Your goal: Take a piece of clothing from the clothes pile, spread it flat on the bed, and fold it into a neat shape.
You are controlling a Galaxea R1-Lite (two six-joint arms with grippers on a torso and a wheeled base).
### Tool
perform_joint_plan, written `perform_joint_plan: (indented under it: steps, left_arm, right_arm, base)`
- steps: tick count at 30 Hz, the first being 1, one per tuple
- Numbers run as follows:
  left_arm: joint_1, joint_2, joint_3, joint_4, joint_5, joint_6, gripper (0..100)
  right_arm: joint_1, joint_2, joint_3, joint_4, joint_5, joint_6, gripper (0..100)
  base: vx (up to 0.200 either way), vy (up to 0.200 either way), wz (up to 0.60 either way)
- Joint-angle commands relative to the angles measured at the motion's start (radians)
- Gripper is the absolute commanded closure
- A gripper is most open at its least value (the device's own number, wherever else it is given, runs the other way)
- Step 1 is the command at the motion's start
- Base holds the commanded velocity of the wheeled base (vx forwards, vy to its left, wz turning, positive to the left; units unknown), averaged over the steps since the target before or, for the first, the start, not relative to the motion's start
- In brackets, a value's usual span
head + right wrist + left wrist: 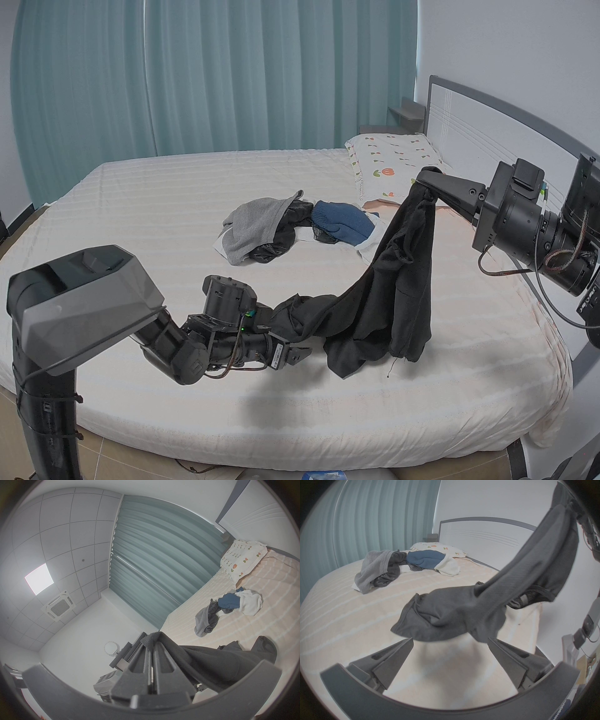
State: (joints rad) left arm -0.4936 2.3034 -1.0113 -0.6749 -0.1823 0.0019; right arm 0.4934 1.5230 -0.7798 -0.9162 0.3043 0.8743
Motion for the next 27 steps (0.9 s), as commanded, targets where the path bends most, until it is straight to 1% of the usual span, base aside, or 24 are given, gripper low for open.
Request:
perform_joint_plan:
  steps: [1, 6, 7, 9, 13, 16, 17, 19, 20, 21, 24, 25, 26, 27]
  left_arm:
    - [0.001, 0.152, -0.142, 0.0, 0.038, -0.003, 0]
    - [0.006, 0.182, -0.168, -0.002, 0.046, -0.003, 0]
    - [0.009, 0.186, -0.174, 0.0, 0.047, -0.005, 100]
    - [0.012, 0.191, -0.185, 0.0, 0.049, -0.017, 100]
    - [0.013, 0.183, -0.178, -0.003, 0.06, -0.088, 100]
    - [0.015, 0.152, -0.158, -0.014, 0.06, -0.109, 100]
    - [0.015, 0.12, -0.145, -0.023, 0.061, -0.129, 100]
    - [0.012, 0.053, -0.132, -0.025, 0.063, -0.195, 100]
    - [0.009, 0.037, -0.128, -0.023, 0.064, -0.209, 100]
    - [0.003, -0.021, -0.116, -0.02, 0.076, -0.272, 100]
    - [-0.005, -0.142, -0.096, 0.008, 0.09, -0.367, 100]
    - [-0.008, -0.2, -0.096, 0.043, 0.09, -0.408, 100]
    - [-0.008, -0.2, -0.096, 0.043, 0.09, -0.408, 100]
    - [-0.019, -0.282, -0.101, 0.123, 0.09, -0.471, 100]
  right_arm:
    - [-0.009, -0.014, 0.005, 0.0, 0.001, 0.0, 100]
    - [-0.029, -0.01, 0.007, 0.002, 0.003, 0.0, 100]
    - [-0.033, -0.004, 0.005, 0.002, 0.003, 0.0, 100]
    - [-0.045, 0.003, 0.005, 0.002, 0.003, 0.0, 100]
    - [-0.059, 0.028, 0.008, -0.001, 0.006, 0.0, 100]
    - [-0.062, 0.052, 0.011, 0.0, 0.012, 0.0, 100]
    - [-0.064, 0.072, 0.011, 0.0, 0.012, 0.0, 100]
    - [-0.068, 0.123, 0.011, -0.003, 0.009, 0.0, 100]
    - [-0.072, 0.134, 0.01, -0.006, 0.009, -0.001, 100]
    - [-0.076, 0.178, 0.004, -0.013, 0.004, -0.004, 100]
    - [-0.076, 0.241, -0.01, -0.026, -0.002, -0.015, 100]
    - [-0.076, 0.263, -0.021, -0.035, -0.007, -0.018, 100]
    - [-0.076, 0.263, -0.021, -0.035, -0.007, -0.018, 100]
    - [-0.076, 0.292, -0.041, -0.039, -0.019, -0.02, 100]
  base:
    - [0.0, 0.0, 0.0]
    - [0.0, 0.0, 0.0]
    - [0.0, 0.0, 0.0]
    - [0.0, 0.0, 0.0]
    - [0.0, 0.0, 0.0]
    - [0.0, 0.0, 0.0]
    - [0.0, 0.0, 0.0]
    - [0.0, 0.0, 0.0]
    - [0.0, 0.0, 0.0]
    - [0.0, 0.0, 0.0]
    - [0.0, 0.0, 0.0]
    - [0.0, 0.0, 0.0]
    - [0.0, 0.0, 0.0]
    - [0.0, 0.0, 0.0]
